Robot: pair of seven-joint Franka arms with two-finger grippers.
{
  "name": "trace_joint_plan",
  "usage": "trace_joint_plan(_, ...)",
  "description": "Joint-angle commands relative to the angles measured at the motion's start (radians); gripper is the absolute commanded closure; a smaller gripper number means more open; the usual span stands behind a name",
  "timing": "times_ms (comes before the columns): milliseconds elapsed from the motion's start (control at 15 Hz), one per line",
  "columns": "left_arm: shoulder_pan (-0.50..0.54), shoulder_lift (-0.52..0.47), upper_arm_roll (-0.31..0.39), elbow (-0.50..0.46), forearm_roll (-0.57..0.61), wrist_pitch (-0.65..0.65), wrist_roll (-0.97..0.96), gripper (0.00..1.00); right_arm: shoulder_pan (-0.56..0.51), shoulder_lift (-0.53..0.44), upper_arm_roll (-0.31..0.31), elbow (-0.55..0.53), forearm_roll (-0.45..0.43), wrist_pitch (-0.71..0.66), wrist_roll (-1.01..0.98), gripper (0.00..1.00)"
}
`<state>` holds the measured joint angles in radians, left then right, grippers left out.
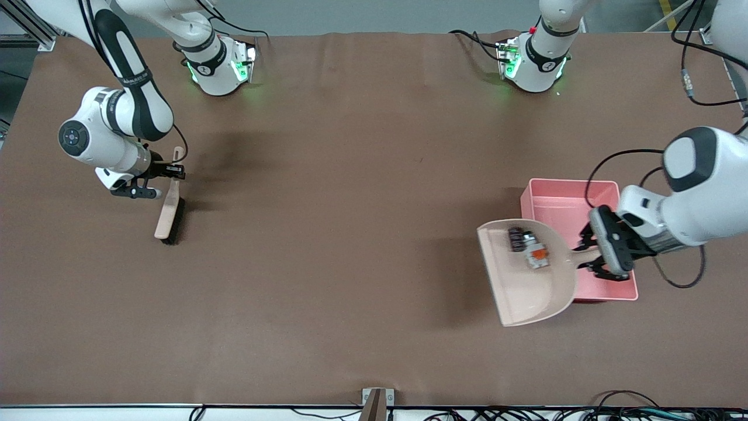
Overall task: Clean e-waste and dump in bin
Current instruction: 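Tilt the dustpan over the pink bin with the left gripper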
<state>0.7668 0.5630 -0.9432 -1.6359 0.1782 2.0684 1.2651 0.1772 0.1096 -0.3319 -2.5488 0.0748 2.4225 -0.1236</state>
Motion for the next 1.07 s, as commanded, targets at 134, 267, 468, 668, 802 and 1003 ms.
trace_joint_plan(134,0.130,-0.015,-0.016,0.031,0.004,-0.119,0.126,1.00,0.002,0.008,0.005,-0.002,-0.015,0.013,0.016,0.53)
trace_joint_plan(267,0.150,-0.015,-0.014,0.031,0.073,-0.119,0.145,1.00,-0.001,0.004,0.005,0.005,-0.013,-0.008,0.018,0.40)
trace_joint_plan(468,0.186,-0.014,-0.012,0.030,0.092,-0.129,0.152,1.00,-0.005,-0.014,0.005,0.045,-0.013,-0.095,0.015,0.25)
trace_joint_plan(668,0.222,-0.014,-0.011,0.031,0.093,-0.154,0.180,1.00,-0.005,-0.080,0.005,0.059,-0.012,-0.118,0.016,0.04)
trace_joint_plan(802,0.242,-0.014,-0.011,0.031,0.095,-0.156,0.201,1.00,-0.001,-0.126,0.005,0.088,-0.012,-0.161,0.013,0.00)
trace_joint_plan(1003,0.265,-0.017,-0.012,0.034,0.099,-0.156,0.220,1.00,-0.002,-0.156,0.007,0.206,-0.013,-0.319,0.015,0.00)
